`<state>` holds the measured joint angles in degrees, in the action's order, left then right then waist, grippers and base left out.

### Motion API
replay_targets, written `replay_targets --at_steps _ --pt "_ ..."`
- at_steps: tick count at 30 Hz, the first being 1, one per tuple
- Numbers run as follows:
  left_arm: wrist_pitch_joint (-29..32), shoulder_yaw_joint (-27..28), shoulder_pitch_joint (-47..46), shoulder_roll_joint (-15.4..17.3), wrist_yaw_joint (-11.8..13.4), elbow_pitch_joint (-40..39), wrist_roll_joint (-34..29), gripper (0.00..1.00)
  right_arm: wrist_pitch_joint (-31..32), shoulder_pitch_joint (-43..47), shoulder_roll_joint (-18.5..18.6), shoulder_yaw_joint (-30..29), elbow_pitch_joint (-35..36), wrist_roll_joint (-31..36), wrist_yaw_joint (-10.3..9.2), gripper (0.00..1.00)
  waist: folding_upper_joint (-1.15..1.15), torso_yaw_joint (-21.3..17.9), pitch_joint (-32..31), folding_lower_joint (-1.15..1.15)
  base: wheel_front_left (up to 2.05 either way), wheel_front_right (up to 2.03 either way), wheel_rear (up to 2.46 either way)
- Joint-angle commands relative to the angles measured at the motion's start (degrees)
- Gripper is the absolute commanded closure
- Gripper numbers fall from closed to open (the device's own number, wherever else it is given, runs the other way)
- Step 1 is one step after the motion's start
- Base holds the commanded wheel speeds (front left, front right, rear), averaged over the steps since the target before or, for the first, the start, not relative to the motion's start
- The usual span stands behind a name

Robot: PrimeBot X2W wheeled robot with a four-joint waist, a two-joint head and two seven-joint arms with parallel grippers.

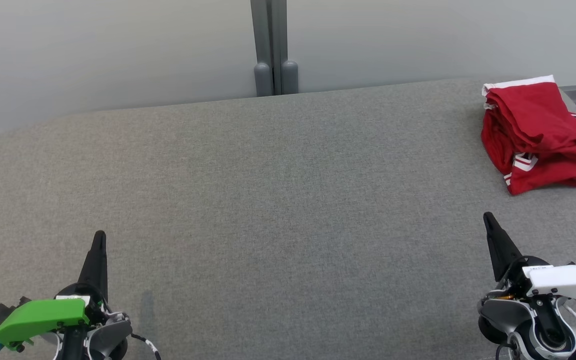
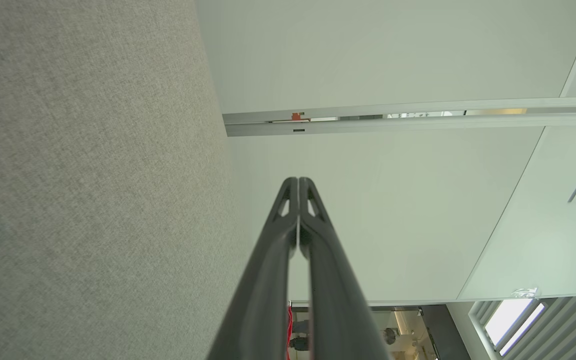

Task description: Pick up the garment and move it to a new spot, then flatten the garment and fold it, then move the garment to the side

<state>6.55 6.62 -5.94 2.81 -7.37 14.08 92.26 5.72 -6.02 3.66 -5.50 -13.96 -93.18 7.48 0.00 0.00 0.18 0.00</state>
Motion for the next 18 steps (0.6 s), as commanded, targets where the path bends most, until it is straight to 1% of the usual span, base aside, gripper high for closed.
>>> replay_targets --at_steps 1,18 --pt "0.25 0.15 -0.63 0.06 -0.35 0.04 0.19 1.0 0.21 -0.31 -0.11 -0.16 -0.11 -0.06 0.02 1.0 0.0 0.0 0.0 0.0 0.0 0.0 0.0" --pt "0.24 0.14 -0.63 0.08 -0.35 0.03 0.2 1.0 0.32 -0.34 -0.23 -0.35 -0.12 0.24 0.02 1.0 0.0 0.0 0.0 0.0 0.0 0.0 0.0"
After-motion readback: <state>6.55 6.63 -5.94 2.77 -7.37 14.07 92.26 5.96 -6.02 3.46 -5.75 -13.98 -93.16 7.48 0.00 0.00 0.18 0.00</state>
